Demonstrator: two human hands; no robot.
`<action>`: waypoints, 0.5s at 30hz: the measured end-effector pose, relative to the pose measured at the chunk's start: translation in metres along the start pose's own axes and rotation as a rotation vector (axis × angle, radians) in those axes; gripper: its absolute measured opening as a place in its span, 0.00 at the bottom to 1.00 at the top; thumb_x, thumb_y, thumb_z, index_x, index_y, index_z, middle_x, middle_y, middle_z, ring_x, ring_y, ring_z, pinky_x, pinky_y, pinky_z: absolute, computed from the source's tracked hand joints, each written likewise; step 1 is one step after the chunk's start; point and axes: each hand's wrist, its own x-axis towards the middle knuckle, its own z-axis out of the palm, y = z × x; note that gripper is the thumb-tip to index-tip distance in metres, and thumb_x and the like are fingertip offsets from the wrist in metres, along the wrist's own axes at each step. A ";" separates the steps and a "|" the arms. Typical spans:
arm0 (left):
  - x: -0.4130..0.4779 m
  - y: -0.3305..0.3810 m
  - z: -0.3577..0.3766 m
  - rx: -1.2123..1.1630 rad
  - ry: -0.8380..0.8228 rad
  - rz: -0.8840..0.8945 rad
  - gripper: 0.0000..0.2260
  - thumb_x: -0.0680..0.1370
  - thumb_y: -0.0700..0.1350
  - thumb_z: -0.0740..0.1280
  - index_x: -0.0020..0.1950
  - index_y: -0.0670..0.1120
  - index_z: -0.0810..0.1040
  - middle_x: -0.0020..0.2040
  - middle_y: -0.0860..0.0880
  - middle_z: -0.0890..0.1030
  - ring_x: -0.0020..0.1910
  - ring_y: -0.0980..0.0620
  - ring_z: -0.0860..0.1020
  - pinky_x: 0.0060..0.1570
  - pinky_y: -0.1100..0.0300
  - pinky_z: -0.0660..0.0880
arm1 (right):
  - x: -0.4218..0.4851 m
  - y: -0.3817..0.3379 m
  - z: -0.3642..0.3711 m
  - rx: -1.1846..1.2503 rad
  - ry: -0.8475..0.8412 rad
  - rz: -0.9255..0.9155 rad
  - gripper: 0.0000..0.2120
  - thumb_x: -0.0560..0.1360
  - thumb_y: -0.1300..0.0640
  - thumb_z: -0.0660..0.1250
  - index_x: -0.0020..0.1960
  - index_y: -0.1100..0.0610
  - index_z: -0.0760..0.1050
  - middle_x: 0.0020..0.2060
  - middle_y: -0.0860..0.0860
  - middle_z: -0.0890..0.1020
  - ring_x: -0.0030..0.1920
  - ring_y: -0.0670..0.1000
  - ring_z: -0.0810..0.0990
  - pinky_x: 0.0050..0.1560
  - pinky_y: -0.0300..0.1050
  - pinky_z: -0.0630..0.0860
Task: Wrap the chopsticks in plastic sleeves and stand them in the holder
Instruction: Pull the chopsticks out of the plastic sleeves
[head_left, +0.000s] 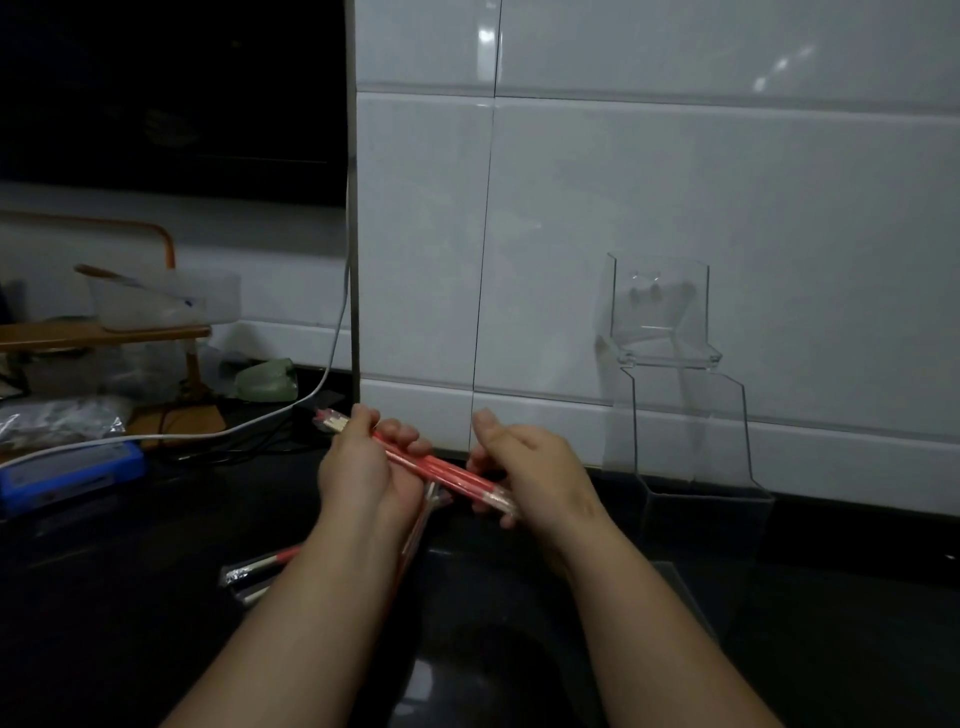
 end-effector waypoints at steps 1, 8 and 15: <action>0.002 0.000 -0.001 -0.025 -0.002 -0.018 0.11 0.84 0.47 0.58 0.43 0.47 0.68 0.26 0.52 0.65 0.20 0.56 0.66 0.22 0.67 0.63 | 0.001 0.001 -0.001 0.051 0.035 -0.038 0.24 0.77 0.40 0.64 0.43 0.62 0.80 0.39 0.56 0.85 0.36 0.53 0.81 0.29 0.43 0.73; 0.007 -0.003 -0.002 -0.102 0.006 -0.082 0.11 0.84 0.46 0.58 0.41 0.48 0.66 0.26 0.53 0.64 0.21 0.57 0.64 0.20 0.67 0.62 | 0.001 0.004 0.014 0.163 0.222 -0.206 0.15 0.74 0.52 0.71 0.35 0.62 0.77 0.30 0.53 0.81 0.36 0.53 0.81 0.44 0.52 0.78; -0.006 -0.012 0.004 -0.081 -0.025 -0.078 0.11 0.83 0.45 0.59 0.41 0.48 0.66 0.26 0.53 0.64 0.21 0.58 0.65 0.20 0.66 0.63 | -0.002 0.007 0.030 0.337 0.462 -0.255 0.10 0.74 0.52 0.67 0.41 0.58 0.77 0.34 0.49 0.79 0.35 0.42 0.74 0.36 0.36 0.72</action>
